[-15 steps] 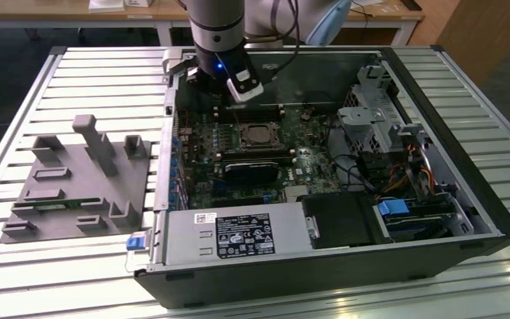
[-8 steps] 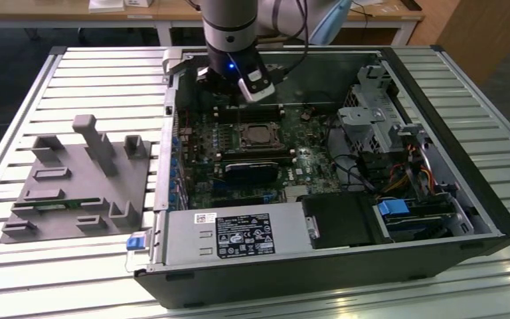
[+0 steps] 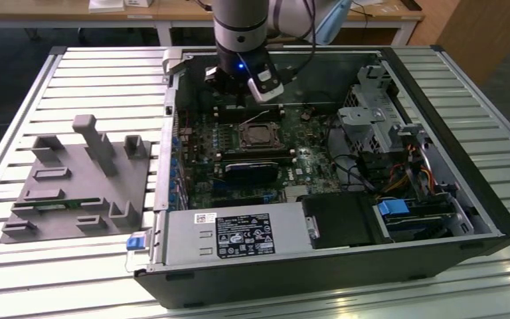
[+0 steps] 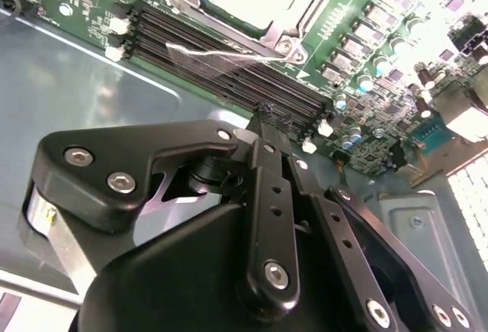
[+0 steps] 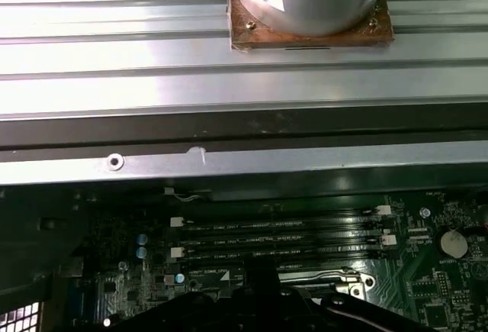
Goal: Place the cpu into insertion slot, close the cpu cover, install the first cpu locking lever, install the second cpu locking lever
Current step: 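Install the first cpu locking lever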
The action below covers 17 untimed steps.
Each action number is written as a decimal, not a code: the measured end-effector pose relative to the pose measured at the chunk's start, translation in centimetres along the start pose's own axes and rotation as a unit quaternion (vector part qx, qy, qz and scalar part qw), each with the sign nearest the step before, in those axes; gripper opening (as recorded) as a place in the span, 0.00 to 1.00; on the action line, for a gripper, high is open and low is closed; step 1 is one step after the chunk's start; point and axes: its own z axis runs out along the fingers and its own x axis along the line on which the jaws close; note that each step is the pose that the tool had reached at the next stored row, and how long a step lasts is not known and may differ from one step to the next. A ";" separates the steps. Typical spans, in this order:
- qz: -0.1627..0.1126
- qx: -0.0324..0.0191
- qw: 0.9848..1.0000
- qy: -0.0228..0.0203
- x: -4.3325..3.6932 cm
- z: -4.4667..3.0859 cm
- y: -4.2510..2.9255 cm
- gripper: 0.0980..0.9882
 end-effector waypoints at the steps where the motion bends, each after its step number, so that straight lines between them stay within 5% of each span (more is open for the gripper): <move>1: 0.000 0.000 1.000 0.000 -0.09 0.01 0.01 0.01; 11: -0.001 0.000 1.000 -0.002 -0.17 0.24 -0.06 0.01; 15: -0.003 0.000 1.000 -0.010 -0.16 0.59 -0.17 0.01; 17: -0.005 0.000 1.000 -0.017 -0.15 0.70 -0.20 0.01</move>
